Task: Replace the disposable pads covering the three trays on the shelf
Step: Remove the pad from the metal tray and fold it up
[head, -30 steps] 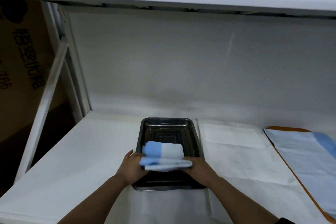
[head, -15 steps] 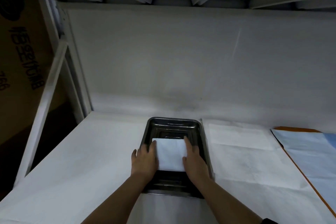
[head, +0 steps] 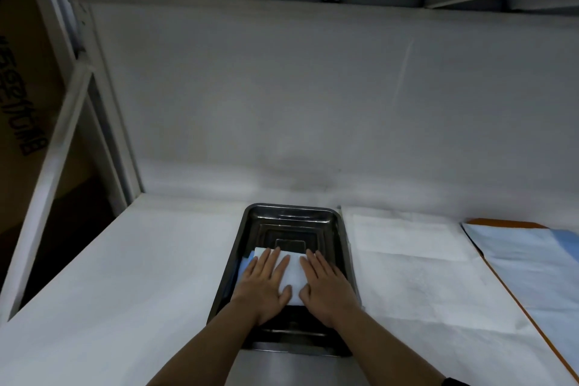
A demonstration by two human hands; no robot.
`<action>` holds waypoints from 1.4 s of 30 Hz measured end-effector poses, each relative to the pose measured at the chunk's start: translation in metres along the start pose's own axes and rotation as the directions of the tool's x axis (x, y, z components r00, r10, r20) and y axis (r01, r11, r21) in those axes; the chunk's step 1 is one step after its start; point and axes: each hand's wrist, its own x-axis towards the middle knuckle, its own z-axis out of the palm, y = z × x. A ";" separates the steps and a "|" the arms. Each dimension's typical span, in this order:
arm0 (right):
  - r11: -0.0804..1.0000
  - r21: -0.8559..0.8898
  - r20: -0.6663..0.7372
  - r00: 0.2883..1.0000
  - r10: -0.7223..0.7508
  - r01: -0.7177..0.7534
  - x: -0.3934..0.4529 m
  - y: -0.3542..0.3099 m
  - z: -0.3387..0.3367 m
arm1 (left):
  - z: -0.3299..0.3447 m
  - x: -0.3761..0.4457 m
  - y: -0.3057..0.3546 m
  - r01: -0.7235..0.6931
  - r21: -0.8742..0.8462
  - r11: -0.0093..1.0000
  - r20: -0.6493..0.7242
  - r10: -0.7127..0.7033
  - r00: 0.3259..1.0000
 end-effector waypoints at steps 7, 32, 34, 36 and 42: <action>1.000 0.016 0.030 1.000 -0.009 0.009 0.004 0.000 -0.001 | 0.002 0.000 0.005 0.139 -0.069 0.988 0.079 -0.133 0.988; 0.050 0.846 0.473 0.791 0.389 -0.531 0.020 -0.007 -0.032 | -0.030 -0.015 0.028 0.087 -0.028 0.996 0.235 -0.078 0.969; 0.063 0.845 0.468 0.791 0.393 -0.531 0.021 -0.005 -0.035 | -0.032 -0.013 0.030 0.100 -0.045 0.994 0.242 -0.087 0.966; 0.083 0.841 0.466 0.793 0.392 -0.535 0.023 -0.004 -0.034 | -0.031 -0.011 0.031 0.127 -0.069 0.989 0.232 -0.108 0.967; 0.123 0.892 0.365 0.853 0.374 -0.436 0.029 -0.008 -0.030 | -0.037 -0.003 0.031 0.194 -0.040 0.980 0.090 -0.190 0.978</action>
